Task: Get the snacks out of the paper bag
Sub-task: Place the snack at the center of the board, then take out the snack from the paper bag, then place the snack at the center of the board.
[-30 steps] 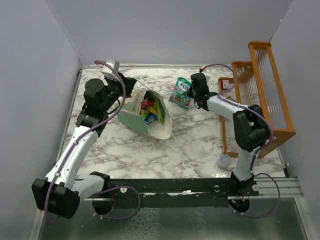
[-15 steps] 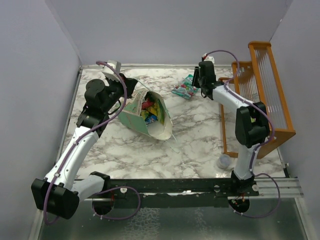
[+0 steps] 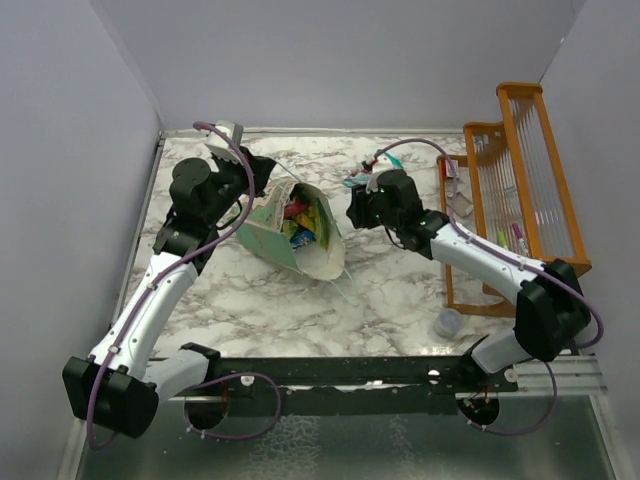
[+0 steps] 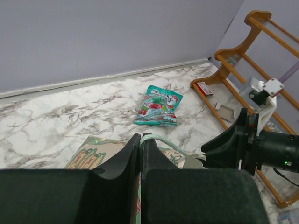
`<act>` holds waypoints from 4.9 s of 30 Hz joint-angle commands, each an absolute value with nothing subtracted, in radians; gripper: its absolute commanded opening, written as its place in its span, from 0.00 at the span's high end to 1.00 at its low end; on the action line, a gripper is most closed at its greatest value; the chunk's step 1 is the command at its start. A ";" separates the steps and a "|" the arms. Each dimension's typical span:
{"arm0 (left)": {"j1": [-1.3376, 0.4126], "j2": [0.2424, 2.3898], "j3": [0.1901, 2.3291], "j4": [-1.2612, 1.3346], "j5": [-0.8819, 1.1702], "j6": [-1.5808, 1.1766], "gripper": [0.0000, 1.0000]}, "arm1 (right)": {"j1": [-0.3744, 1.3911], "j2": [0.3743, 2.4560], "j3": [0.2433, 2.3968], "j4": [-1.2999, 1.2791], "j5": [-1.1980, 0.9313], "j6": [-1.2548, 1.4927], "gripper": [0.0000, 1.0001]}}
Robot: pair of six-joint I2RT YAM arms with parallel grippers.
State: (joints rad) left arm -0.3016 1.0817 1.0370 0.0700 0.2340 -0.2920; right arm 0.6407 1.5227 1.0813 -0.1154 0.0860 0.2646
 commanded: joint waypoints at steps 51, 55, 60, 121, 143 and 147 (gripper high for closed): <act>-0.301 1.041 1.033 0.093 0.224 -0.289 1.00 | 0.965 1.735 1.112 0.040 0.589 0.510 0.43; -0.300 1.031 1.022 0.090 0.221 -0.286 1.00 | 0.954 1.783 1.134 0.055 0.633 0.553 0.43; -0.299 1.021 1.012 0.085 0.209 -0.281 1.00 | 0.945 1.835 1.147 0.146 0.638 0.534 0.51; -0.292 1.061 1.008 0.076 0.176 -0.288 1.00 | 0.942 1.051 1.051 -0.018 0.417 0.286 0.99; -0.290 1.051 1.010 0.074 0.176 -0.288 1.00 | 0.624 1.379 1.083 -0.022 0.505 0.335 0.99; -0.289 1.052 1.009 0.072 0.173 -0.287 1.00 | 0.595 1.445 1.077 0.056 0.338 0.367 0.99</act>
